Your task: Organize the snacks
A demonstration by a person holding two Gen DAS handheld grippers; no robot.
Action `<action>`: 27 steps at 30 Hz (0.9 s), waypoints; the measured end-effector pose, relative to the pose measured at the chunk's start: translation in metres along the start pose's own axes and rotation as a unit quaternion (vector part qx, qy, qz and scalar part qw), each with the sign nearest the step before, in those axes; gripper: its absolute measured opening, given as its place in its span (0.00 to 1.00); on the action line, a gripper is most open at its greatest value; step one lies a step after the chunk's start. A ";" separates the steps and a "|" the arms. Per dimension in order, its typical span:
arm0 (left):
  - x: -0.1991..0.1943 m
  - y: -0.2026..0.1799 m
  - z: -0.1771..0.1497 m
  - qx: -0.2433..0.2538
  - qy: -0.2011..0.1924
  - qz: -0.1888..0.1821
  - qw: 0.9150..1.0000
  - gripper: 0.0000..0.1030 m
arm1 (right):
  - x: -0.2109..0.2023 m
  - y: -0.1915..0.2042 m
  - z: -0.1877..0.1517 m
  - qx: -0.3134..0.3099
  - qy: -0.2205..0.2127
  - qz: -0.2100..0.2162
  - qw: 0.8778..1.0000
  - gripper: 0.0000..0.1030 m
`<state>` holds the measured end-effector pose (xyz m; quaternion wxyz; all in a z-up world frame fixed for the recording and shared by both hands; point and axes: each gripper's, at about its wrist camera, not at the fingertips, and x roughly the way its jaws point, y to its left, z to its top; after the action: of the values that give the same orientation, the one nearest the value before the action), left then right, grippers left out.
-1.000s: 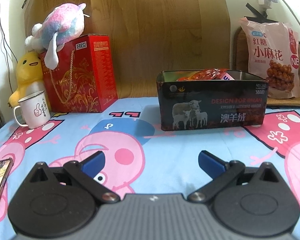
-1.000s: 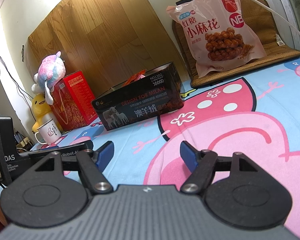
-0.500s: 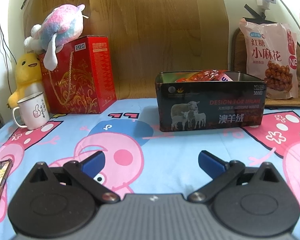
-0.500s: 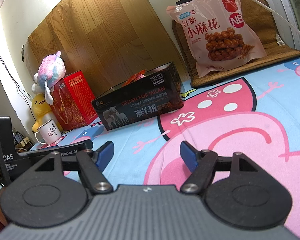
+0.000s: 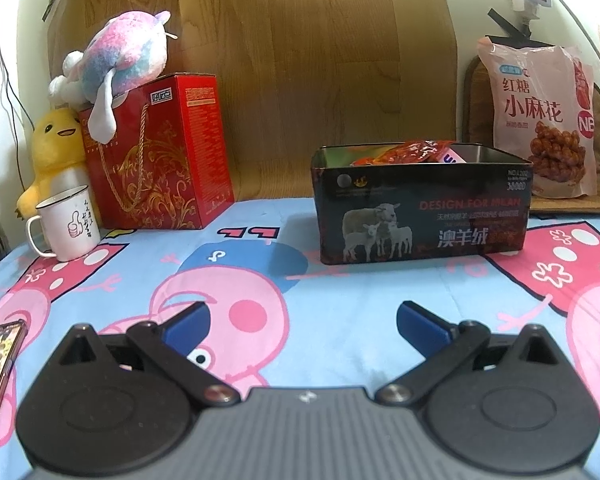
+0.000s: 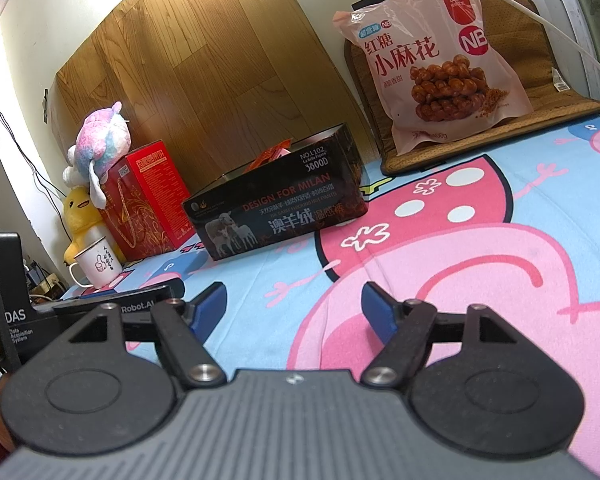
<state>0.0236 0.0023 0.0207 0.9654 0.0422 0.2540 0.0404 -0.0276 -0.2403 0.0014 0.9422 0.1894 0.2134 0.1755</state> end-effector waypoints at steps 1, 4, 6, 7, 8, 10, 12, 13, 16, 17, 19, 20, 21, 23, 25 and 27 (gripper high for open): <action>0.000 0.000 0.000 -0.001 0.000 0.000 1.000 1.00 | 0.000 0.000 0.000 0.000 0.000 0.000 1.000 0.74; 0.000 0.001 0.000 0.000 0.002 0.001 1.000 1.00 | 0.000 0.000 0.000 0.000 0.000 0.000 1.000 0.74; 0.001 0.000 0.000 0.001 0.002 0.003 1.000 1.00 | 0.000 0.000 0.000 0.000 0.000 0.000 1.000 0.74; 0.001 0.000 0.000 0.001 0.002 0.003 1.000 1.00 | 0.000 0.000 0.000 0.000 0.000 0.000 1.000 0.74; 0.001 0.000 0.000 0.001 0.003 0.003 1.000 1.00 | 0.000 0.000 0.000 0.000 0.000 0.000 1.000 0.74; 0.001 0.000 0.000 0.000 0.003 0.003 1.000 1.00 | 0.000 0.000 0.000 0.000 0.000 0.000 1.000 0.74; 0.001 0.001 0.000 -0.001 0.004 0.003 1.000 1.00 | 0.000 0.000 0.000 0.000 0.001 0.000 1.000 0.74; 0.001 0.000 0.000 -0.001 0.004 0.004 1.000 1.00 | 0.000 0.000 0.000 0.000 0.001 0.000 1.000 0.74; 0.001 0.000 0.000 -0.001 0.004 0.004 1.000 1.00 | 0.000 0.000 0.000 0.000 0.001 0.000 1.000 0.74; 0.001 0.000 0.000 0.000 0.004 0.004 1.000 1.00 | 0.000 0.000 0.000 0.000 0.001 0.000 1.000 0.74; 0.001 0.000 0.000 -0.001 0.004 0.004 1.000 1.00 | 0.000 0.000 0.000 0.000 0.001 0.000 1.000 0.74; 0.001 0.000 0.000 0.000 0.004 0.004 1.000 1.00 | 0.000 0.000 0.001 0.000 0.001 0.000 1.000 0.74; 0.001 0.000 0.000 -0.001 0.004 0.004 1.000 1.00 | 0.000 0.000 0.000 0.000 0.001 0.000 1.000 0.75; 0.001 0.000 0.000 -0.001 0.004 0.004 1.000 1.00 | 0.000 0.000 0.001 0.000 0.001 0.000 1.000 0.75; 0.002 0.000 0.000 0.000 0.004 0.004 1.000 1.00 | 0.000 0.000 0.001 0.000 0.001 0.000 1.000 0.75; 0.001 0.000 0.000 -0.001 0.004 0.004 1.000 1.00 | 0.001 0.000 0.001 0.000 0.001 0.000 1.000 0.75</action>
<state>0.0248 0.0027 0.0200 0.9643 0.0425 0.2576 0.0446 -0.0269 -0.2400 0.0020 0.9420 0.1891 0.2145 0.1757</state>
